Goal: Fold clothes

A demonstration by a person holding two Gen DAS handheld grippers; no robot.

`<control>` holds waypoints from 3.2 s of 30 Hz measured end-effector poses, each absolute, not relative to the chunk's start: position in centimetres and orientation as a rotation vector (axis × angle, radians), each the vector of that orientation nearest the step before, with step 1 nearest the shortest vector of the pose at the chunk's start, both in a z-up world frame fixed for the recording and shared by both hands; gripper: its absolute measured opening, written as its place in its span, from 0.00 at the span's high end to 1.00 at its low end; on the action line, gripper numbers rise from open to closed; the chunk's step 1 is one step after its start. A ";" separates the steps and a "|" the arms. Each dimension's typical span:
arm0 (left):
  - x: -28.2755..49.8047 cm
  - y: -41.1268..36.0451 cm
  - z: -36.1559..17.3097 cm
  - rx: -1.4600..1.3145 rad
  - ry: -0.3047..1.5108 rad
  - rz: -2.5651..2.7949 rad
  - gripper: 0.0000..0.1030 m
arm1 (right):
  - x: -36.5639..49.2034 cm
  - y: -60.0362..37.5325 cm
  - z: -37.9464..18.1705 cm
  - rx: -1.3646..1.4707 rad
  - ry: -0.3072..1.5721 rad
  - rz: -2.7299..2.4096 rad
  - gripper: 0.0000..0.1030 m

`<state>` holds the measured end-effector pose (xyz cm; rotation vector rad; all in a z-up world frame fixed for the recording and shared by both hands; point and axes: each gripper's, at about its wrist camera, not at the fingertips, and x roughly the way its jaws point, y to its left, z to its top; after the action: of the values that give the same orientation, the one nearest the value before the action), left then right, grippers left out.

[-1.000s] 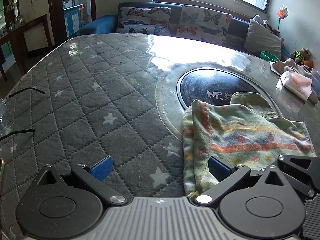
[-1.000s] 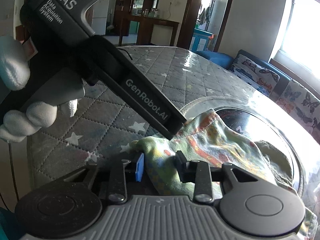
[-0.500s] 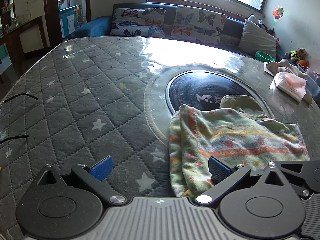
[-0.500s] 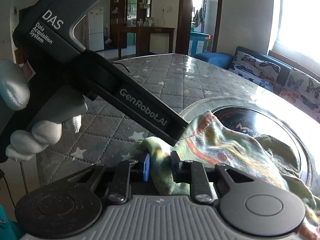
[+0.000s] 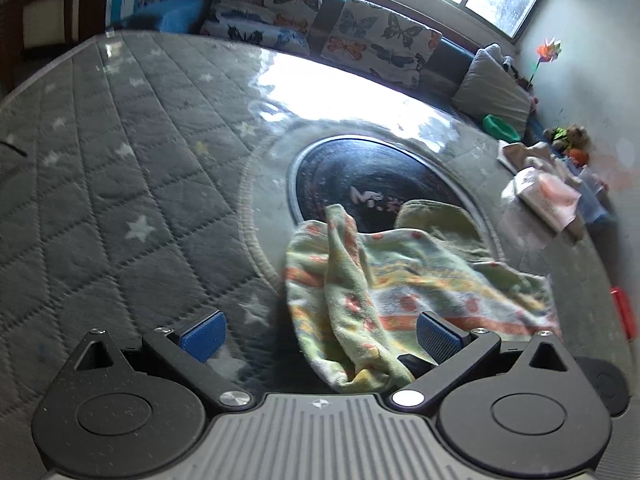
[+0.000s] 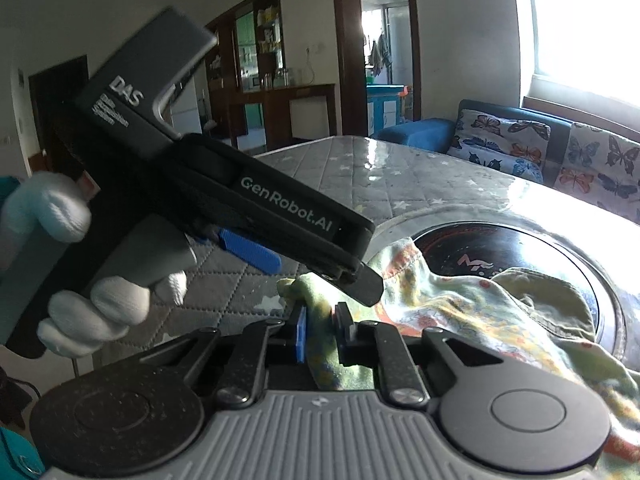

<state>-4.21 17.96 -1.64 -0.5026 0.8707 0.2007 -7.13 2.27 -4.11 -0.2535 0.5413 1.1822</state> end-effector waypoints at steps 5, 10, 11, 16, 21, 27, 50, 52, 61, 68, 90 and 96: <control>-3.4 18.4 -1.9 -0.604 0.877 0.148 0.00 | -6.6 1.8 -3.7 -0.219 0.537 1.179 0.89; -2.7 18.6 -2.3 -0.673 0.883 0.115 0.01 | -6.6 1.4 -3.5 -0.199 0.530 1.172 0.90; -2.5 18.7 -2.5 -0.682 0.886 0.112 0.01 | -6.6 1.3 -3.4 -0.198 0.528 1.171 0.90; -1.9 18.9 -3.4 -0.726 0.891 0.079 0.14 | -7.0 1.1 -3.3 -0.196 0.528 1.174 0.91; -1.8 19.1 -3.9 -0.759 0.896 0.060 0.51 | -7.5 0.9 -3.5 -0.203 0.535 1.190 0.91; -2.0 19.3 -4.5 -0.764 0.895 0.070 0.73 | -7.2 0.5 -3.6 -0.195 0.559 1.205 0.87; -2.0 18.2 -4.2 -0.662 0.890 0.066 0.70 | 5.0 -12.8 -7.4 0.013 0.676 0.578 0.47; -2.0 18.1 -4.1 -0.657 0.891 0.066 0.69 | 5.6 -13.2 -7.9 0.032 0.687 0.565 0.45; -1.8 17.6 -4.0 -0.620 0.896 0.069 0.68 | 5.7 -12.8 -8.3 0.059 0.689 0.557 0.45; -1.3 16.8 -3.5 -0.551 0.911 0.075 0.71 | 5.1 -12.7 -7.9 0.112 0.724 0.593 0.89; 3.6 7.8 2.9 -0.302 0.809 -0.146 0.90 | 0.4 -20.9 0.6 0.178 0.482 0.475 0.92; 5.1 4.4 3.7 -0.259 0.805 -0.220 0.90 | -1.0 -24.3 2.2 0.171 0.439 0.392 0.92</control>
<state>5.10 4.39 3.72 -0.2594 0.8049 -0.2197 -1.02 -24.29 2.19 0.1714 0.4395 0.3918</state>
